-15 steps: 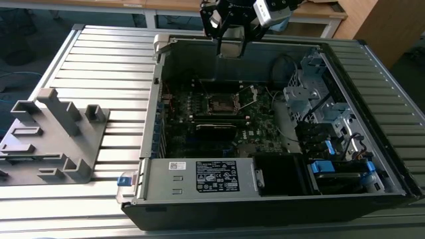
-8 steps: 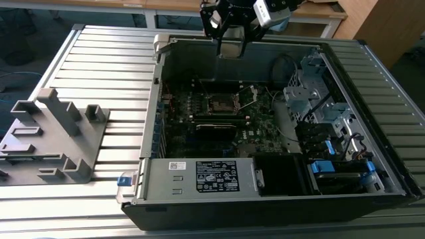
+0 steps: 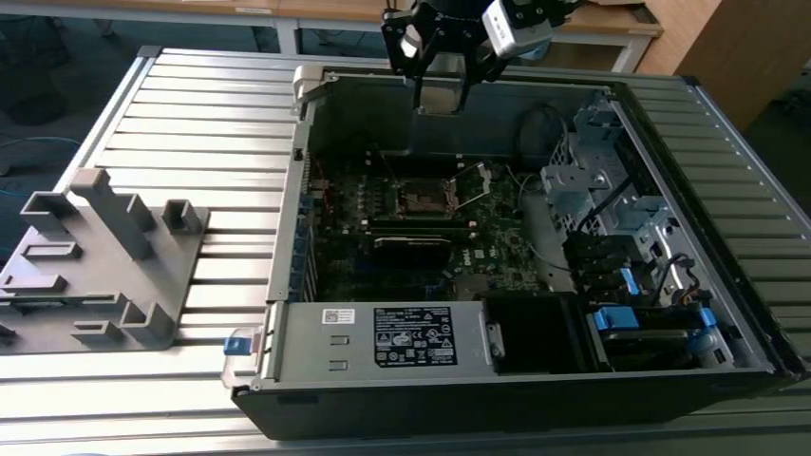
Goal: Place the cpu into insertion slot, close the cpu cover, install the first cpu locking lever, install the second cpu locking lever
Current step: 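Place the cpu into insertion slot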
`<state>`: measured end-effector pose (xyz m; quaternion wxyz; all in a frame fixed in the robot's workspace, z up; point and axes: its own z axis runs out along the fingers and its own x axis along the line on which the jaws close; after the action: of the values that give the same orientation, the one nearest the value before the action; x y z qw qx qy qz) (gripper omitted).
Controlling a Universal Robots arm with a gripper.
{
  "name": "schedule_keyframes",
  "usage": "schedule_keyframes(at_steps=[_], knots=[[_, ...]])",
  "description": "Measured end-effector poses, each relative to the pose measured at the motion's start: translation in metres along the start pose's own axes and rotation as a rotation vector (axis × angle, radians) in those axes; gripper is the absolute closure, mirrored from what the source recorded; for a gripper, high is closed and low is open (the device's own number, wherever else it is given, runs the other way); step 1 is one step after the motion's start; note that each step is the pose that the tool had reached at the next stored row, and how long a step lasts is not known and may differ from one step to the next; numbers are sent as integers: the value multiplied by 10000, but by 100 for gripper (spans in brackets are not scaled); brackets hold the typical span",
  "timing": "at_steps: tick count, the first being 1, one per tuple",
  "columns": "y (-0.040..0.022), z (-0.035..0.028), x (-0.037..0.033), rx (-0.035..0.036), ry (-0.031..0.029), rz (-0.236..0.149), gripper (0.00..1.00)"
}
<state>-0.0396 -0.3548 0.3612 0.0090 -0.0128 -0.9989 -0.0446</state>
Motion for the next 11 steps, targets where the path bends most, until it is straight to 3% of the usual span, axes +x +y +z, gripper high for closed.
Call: schedule_keyframes(at_steps=[11], knots=[[-3, 23, 0, -3, -1, 0, 46]])
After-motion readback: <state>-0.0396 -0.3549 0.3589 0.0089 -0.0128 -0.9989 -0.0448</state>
